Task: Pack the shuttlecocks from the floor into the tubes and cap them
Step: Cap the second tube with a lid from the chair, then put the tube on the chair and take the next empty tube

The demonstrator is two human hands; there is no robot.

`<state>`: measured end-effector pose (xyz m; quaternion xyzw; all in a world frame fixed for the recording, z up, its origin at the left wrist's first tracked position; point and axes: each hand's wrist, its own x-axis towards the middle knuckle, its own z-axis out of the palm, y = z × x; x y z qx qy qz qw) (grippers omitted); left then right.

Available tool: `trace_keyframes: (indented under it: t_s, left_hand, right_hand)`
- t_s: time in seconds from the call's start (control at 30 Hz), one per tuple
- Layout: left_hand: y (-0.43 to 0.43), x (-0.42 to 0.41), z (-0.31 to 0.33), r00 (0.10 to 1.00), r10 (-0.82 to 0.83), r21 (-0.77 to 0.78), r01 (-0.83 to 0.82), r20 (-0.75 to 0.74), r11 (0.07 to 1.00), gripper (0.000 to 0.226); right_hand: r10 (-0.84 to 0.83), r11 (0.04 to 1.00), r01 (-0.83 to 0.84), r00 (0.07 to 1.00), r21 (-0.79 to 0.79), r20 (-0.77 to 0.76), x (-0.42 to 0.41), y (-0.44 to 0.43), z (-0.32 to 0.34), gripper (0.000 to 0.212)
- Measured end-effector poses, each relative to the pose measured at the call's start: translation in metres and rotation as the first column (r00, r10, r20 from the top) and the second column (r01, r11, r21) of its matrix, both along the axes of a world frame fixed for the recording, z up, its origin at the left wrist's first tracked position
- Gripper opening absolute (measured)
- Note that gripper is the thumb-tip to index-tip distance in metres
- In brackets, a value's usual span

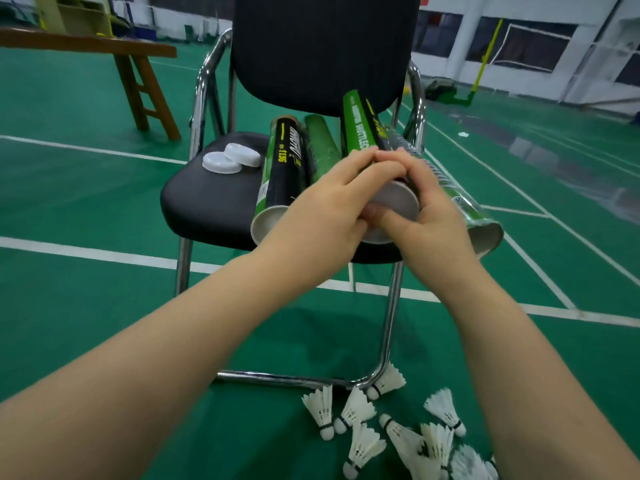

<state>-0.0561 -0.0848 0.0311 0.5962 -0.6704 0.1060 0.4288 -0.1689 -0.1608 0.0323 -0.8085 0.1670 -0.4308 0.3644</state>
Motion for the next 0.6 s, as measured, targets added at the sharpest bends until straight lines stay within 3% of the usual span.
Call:
trace_keyframes:
  t_s: [0.13, 0.27, 0.43, 0.6]
  left_hand:
    - [-0.010, 0.006, 0.003, 0.999, 0.032, -0.003, -0.032, -0.020, 0.999, 0.062]
    - [-0.013, 0.019, 0.011, 0.996, 0.005, 0.143, -0.017, 0.085, 0.990, 0.073]
    - [-0.015, 0.030, 0.005, 0.949, 0.140, 0.344, -0.236, 0.282, 0.909, 0.094]
    - [-0.022, 0.033, -0.004, 0.822, 0.269, 0.325, -0.467, 0.501, 0.822, 0.073]
  right_hand:
    - [-0.043, 0.999, 0.045, 0.998, -0.027, 0.043, 0.004, -0.011, -0.002, 0.045]
    - [-0.120, 0.993, 0.121, 0.992, -0.016, 0.038, 0.002, -0.025, -0.007, 0.040]
    - [-0.229, 0.974, 0.225, 0.963, -0.040, -0.144, -0.012, -0.039, -0.024, 0.041]
    - [-0.258, 0.966, 0.243, 0.934, -0.089, -0.246, -0.010, -0.035, -0.028, 0.036]
